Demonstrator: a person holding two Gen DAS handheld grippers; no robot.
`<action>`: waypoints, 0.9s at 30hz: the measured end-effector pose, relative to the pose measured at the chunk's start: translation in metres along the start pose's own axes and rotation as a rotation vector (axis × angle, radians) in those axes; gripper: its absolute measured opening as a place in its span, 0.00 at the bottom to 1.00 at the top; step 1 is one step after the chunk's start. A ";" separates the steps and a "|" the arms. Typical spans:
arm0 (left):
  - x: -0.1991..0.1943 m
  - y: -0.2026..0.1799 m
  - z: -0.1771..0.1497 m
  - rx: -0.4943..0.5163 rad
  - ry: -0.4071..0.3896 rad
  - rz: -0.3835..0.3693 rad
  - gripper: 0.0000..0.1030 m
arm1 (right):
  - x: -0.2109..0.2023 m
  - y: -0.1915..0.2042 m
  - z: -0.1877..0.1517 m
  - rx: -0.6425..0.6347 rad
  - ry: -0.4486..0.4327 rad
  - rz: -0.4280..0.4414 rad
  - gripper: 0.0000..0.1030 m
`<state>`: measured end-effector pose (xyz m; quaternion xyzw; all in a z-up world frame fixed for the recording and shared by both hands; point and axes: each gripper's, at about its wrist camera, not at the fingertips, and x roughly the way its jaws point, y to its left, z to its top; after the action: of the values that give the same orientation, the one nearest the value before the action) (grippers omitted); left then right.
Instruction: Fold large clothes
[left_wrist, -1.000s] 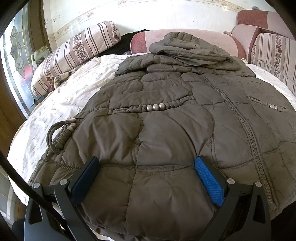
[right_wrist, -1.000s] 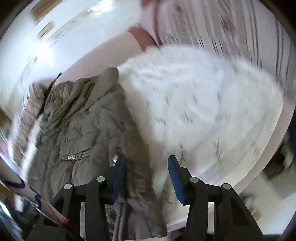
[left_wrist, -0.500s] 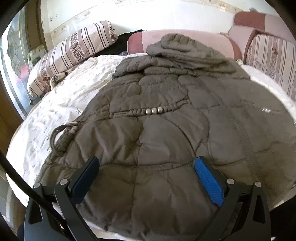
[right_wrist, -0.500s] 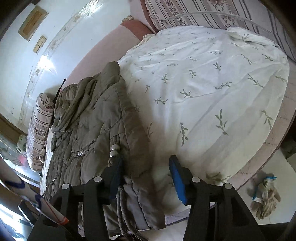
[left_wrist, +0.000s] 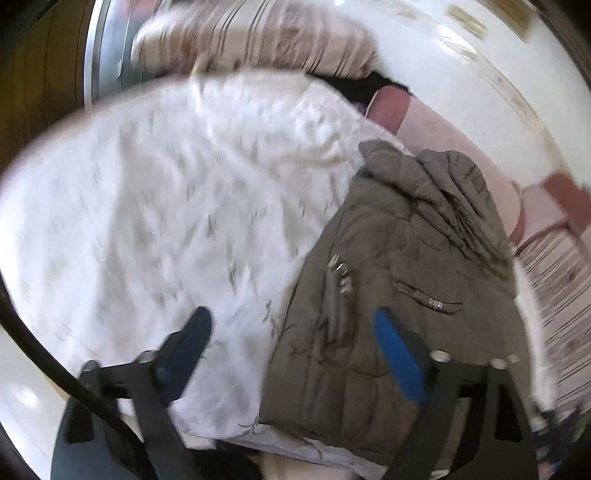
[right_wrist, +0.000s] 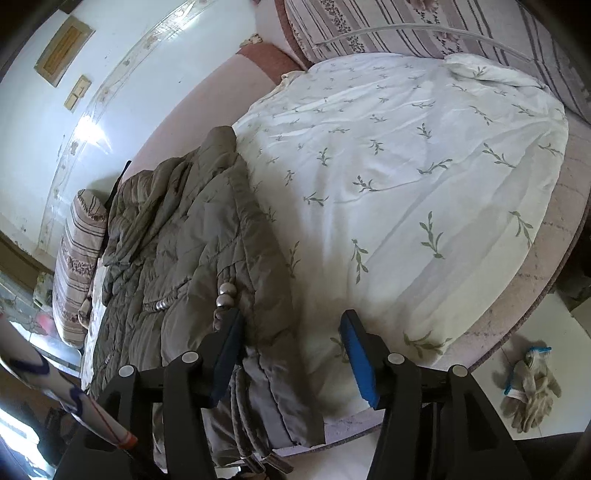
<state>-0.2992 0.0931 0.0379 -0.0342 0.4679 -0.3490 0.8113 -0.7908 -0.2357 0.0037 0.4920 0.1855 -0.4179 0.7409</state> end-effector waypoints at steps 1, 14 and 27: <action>0.003 0.003 0.000 -0.020 0.019 -0.021 0.78 | -0.001 0.000 0.000 0.001 -0.005 -0.004 0.58; 0.025 -0.048 -0.047 0.125 0.095 -0.037 0.76 | -0.005 -0.005 -0.010 0.052 0.012 0.062 0.62; 0.021 -0.096 -0.077 0.356 -0.044 0.089 0.52 | 0.004 0.040 -0.037 -0.131 0.060 0.121 0.37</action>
<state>-0.4044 0.0291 0.0163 0.1230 0.3819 -0.3894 0.8291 -0.7509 -0.1983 0.0072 0.4652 0.2046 -0.3443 0.7894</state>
